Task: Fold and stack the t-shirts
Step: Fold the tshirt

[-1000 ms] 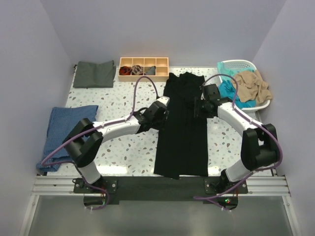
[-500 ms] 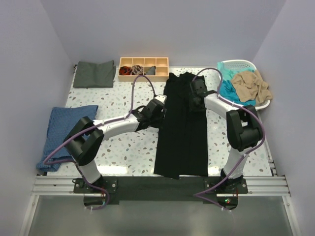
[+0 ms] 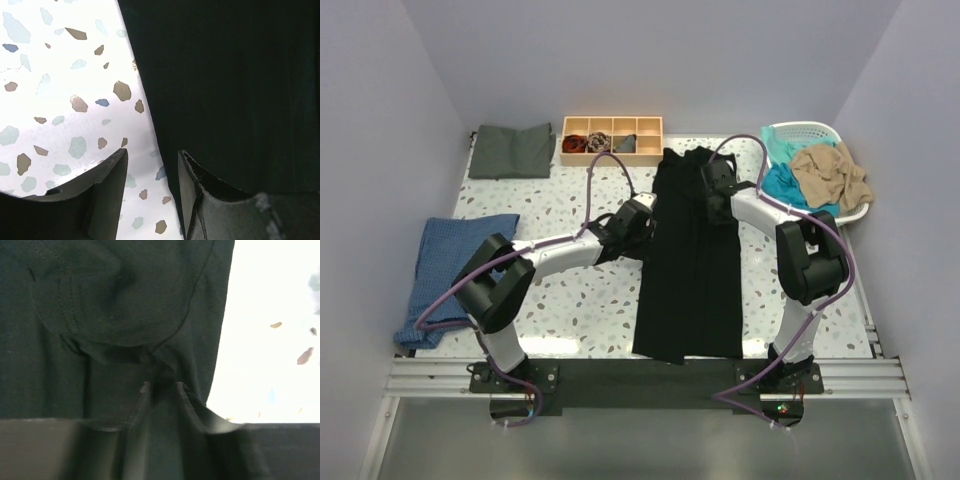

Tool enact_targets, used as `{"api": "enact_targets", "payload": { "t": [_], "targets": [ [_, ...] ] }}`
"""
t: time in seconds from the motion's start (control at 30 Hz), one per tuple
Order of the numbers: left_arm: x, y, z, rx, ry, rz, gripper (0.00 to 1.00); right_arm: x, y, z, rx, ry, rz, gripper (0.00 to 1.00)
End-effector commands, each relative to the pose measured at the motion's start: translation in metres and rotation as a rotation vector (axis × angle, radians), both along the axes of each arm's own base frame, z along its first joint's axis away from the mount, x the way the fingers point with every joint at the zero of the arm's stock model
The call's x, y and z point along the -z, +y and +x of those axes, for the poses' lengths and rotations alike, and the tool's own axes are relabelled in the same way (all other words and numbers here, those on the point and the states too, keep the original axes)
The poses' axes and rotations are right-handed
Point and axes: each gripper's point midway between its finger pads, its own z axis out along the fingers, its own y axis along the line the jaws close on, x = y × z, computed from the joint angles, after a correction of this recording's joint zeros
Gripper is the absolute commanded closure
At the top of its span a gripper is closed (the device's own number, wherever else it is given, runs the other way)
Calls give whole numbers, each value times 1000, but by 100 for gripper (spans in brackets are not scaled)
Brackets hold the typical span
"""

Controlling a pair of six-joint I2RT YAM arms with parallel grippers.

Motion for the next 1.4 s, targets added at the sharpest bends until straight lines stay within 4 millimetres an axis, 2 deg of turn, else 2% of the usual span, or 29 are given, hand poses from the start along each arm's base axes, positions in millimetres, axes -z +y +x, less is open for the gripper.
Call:
{"api": "enact_targets", "payload": {
  "t": [0.0,0.07,0.2,0.3,0.33,0.4,0.57,0.7,0.83,1.0,1.03,1.07,1.1,1.23,1.3,1.37],
  "targets": [
    [-15,-10,14,9,-44,-41,50,-16,-3,8,15,-51,-43,63],
    [-15,-10,14,9,-45,-42,50,-14,-4,7,18,-46,-44,57],
    [-14,-10,14,10,-42,-41,50,-6,-1,7,9,-23,-36,57],
    [-13,-9,14,7,-40,-38,50,-2,1,7,9,-11,-33,76],
    [-13,-9,14,8,-41,-37,50,-2,2,8,6,-12,-30,89],
    [-12,-9,14,7,-42,-36,50,-4,4,7,-5,-13,-26,100],
    [-9,-10,14,10,-30,-33,50,-21,16,-2,-48,-18,16,100],
    [-9,-10,13,10,-29,-35,50,-38,28,-18,-90,-18,66,100],
    [-9,-11,14,13,-26,-38,50,-36,31,-29,-101,13,89,100],
    [-6,-12,12,19,-16,-40,50,-19,36,-39,-112,81,113,100],
    [-7,-13,12,22,-16,-44,50,-16,37,-40,-113,95,113,69],
    [-6,-13,11,23,-12,-42,50,-9,36,-41,-107,115,106,55],
    [-4,-13,11,23,-6,-39,50,-5,36,-43,-108,125,102,45],
    [-4,-12,11,20,-7,-31,51,-15,21,-45,-52,86,52,39],
    [-6,-12,12,19,-11,-34,51,-34,15,-48,-38,22,49,36],
    [-7,-12,13,18,-12,-33,51,-42,16,-53,-44,12,69,35]
  ]
}}
